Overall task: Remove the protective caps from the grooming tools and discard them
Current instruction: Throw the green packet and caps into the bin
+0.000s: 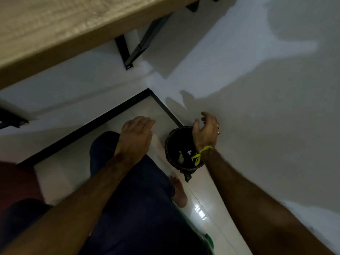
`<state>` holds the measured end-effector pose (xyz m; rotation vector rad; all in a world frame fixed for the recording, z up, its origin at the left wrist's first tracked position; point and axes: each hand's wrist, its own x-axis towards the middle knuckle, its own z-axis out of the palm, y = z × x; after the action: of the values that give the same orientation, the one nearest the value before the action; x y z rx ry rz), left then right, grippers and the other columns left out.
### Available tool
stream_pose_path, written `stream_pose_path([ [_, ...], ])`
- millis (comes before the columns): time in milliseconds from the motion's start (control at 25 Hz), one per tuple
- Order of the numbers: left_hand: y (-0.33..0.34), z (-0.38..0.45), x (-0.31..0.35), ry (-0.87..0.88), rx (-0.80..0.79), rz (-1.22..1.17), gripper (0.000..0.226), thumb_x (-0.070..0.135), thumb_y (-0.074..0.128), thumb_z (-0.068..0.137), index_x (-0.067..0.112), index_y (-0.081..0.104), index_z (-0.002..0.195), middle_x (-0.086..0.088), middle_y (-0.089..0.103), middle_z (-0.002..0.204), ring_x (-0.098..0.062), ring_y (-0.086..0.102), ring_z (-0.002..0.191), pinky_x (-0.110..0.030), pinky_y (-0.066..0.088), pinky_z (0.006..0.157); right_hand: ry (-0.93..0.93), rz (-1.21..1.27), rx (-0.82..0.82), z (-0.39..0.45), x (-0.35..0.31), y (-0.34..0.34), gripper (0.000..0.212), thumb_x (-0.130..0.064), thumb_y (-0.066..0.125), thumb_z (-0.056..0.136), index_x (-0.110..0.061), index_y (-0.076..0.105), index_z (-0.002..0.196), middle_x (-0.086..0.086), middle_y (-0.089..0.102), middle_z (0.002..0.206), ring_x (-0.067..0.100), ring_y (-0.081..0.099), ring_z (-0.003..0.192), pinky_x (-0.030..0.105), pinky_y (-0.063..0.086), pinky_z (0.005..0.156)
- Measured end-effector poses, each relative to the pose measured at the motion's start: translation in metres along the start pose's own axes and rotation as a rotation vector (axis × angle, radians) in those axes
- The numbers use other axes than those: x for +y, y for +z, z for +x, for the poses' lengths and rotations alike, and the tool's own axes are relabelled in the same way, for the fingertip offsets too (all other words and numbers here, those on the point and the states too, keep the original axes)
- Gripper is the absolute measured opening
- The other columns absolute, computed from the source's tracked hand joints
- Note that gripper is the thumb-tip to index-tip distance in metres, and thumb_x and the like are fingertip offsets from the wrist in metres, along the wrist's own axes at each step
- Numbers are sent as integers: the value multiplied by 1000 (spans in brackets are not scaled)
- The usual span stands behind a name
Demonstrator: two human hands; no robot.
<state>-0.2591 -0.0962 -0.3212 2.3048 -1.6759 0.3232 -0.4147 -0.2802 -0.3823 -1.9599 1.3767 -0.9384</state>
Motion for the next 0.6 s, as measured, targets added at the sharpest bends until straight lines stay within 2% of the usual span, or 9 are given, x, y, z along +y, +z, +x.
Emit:
stream_pose_path([
  [120,-57,25,16,162,204,-8,34,12,59,95,6,62,129,-13,65,130,-30,56,126,-45,46,96,-257,230,217,17,-74,-27,25,-12,65,90,-7,66,114,7,62,95,20,58,92,34,48,85],
  [240,-133,49,35,289,450,56,30,8,60,95,6,66,125,-14,64,131,-30,54,128,-43,47,94,-489,429,376,25,-161,-64,17,-10,65,91,-3,67,106,9,60,88,22,56,84,37,48,79],
  [320,-180,58,41,312,570,78,27,9,59,97,5,68,122,-15,65,129,-32,56,126,-41,48,97,-624,535,453,20,-213,-89,12,-8,65,91,-1,67,101,10,59,85,22,55,80,39,48,76],
  [440,-229,63,44,234,550,6,32,10,54,97,4,61,128,-14,63,128,-31,58,119,-37,48,99,-701,623,459,11,-273,-109,10,-6,67,89,0,67,96,9,61,84,24,57,78,35,49,76],
  [520,-256,57,43,118,528,-47,39,16,55,93,9,57,131,-10,61,130,-29,57,118,-40,52,92,-690,654,413,2,-307,-117,10,-8,67,87,-2,67,95,7,60,83,23,57,78,41,50,75],
  [600,-287,55,34,13,589,-44,38,23,54,92,14,58,129,-6,61,129,-27,58,117,-43,51,91,-673,649,373,-4,-338,-121,11,-11,67,84,-6,66,94,4,59,82,21,56,79,46,50,77],
])
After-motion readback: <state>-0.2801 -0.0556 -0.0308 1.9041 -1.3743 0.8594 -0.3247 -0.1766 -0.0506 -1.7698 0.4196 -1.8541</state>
